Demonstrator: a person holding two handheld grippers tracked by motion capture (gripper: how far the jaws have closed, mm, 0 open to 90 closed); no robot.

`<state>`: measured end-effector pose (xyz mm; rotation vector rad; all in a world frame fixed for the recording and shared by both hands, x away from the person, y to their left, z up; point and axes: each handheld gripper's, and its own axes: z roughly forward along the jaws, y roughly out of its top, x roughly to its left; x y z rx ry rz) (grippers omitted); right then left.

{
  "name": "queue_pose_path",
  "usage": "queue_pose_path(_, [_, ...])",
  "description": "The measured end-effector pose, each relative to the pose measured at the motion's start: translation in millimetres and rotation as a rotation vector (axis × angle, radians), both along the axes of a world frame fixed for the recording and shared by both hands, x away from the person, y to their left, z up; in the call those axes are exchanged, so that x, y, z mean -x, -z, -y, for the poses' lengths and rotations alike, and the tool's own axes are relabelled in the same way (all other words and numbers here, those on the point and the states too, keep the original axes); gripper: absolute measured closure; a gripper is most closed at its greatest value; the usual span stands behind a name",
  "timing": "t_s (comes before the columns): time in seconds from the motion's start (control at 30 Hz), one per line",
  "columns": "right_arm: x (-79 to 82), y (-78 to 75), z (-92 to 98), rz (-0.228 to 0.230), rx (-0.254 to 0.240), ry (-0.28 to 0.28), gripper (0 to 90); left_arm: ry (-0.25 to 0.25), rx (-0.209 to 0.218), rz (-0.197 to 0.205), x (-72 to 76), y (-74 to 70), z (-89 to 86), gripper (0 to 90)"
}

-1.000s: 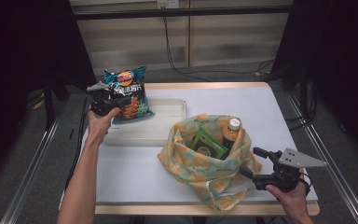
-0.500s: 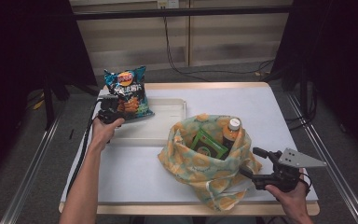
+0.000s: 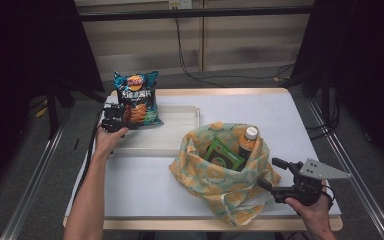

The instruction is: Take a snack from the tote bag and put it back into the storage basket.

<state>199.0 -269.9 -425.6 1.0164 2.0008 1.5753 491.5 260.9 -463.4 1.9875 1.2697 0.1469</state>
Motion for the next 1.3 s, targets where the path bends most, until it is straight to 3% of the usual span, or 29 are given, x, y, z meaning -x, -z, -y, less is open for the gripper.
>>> queue_pose_path(0.03, [-0.1, 0.1, -0.1, -0.001, 0.000, 0.000, 14.7, -0.018, -0.008, 0.001, 0.1, 0.2, -0.2, 90.0])
queue_pose_path(0.07, [0.0, 0.1, -0.2, -0.003, 0.000, 0.001, 14.7, -0.003, -0.030, -0.002, -0.7, -0.1, -2.7, 90.0])
queue_pose_path(0.2, [0.8, -0.5, 0.1, 0.002, 0.003, 0.001, 14.8, -0.044, -0.010, -0.003, -1.5, 3.2, -4.6, 90.0])
queue_pose_path(0.33, [0.2, 0.1, 0.4, -0.001, -0.002, 0.008, 15.1, -0.020, -0.002, 0.009, 1.4, 1.9, -3.9, 87.8])
queue_pose_path(0.4, [0.2, 0.0, 0.9, 0.001, 0.000, 0.006, 15.5, 0.002, -0.001, 0.036, 5.9, -1.1, -2.6, 86.4])
queue_pose_path(0.5, [-0.2, 0.2, 0.7, 0.000, 0.006, 0.011, 17.0, 0.010, 0.052, 0.069, 14.6, -6.5, -0.7, 85.6])
queue_pose_path(0.6, [0.3, 0.3, -0.7, 0.001, 0.012, 0.012, 18.5, 0.037, 0.038, 0.102, 22.2, -15.2, 3.8, 83.5])
queue_pose_path(0.7, [1.1, -0.3, -1.7, 0.003, 0.019, 0.014, 21.2, 0.052, 0.092, 0.148, 32.6, -26.4, 8.7, 79.7])
queue_pose_path(0.77, [1.5, -0.9, -1.8, 0.004, 0.016, 0.016, 23.2, 0.077, 0.084, 0.167, 39.3, -32.0, 14.2, 74.8])
queue_pose_path(0.97, [0.4, -1.4, -4.1, -0.001, 0.022, 0.020, 30.0, 0.138, 0.132, 0.205, 62.2, -41.1, 27.1, 55.5])
queue_pose_path(1.03, [-0.8, -2.6, -4.6, 0.006, 0.023, 0.016, 32.8, 0.147, 0.126, 0.221, 68.4, -44.0, 30.0, 49.2])
queue_pose_path(1.2, [-6.0, -6.0, -8.6, -0.001, 0.017, 0.009, 40.2, 0.199, 0.115, 0.281, 86.1, -51.6, 37.2, 37.6])
queue_pose_path(1.3, [-6.7, -7.7, -9.3, -0.006, 0.010, 0.010, 43.6, 0.202, 0.115, 0.344, 99.2, -55.3, 41.7, 34.2])
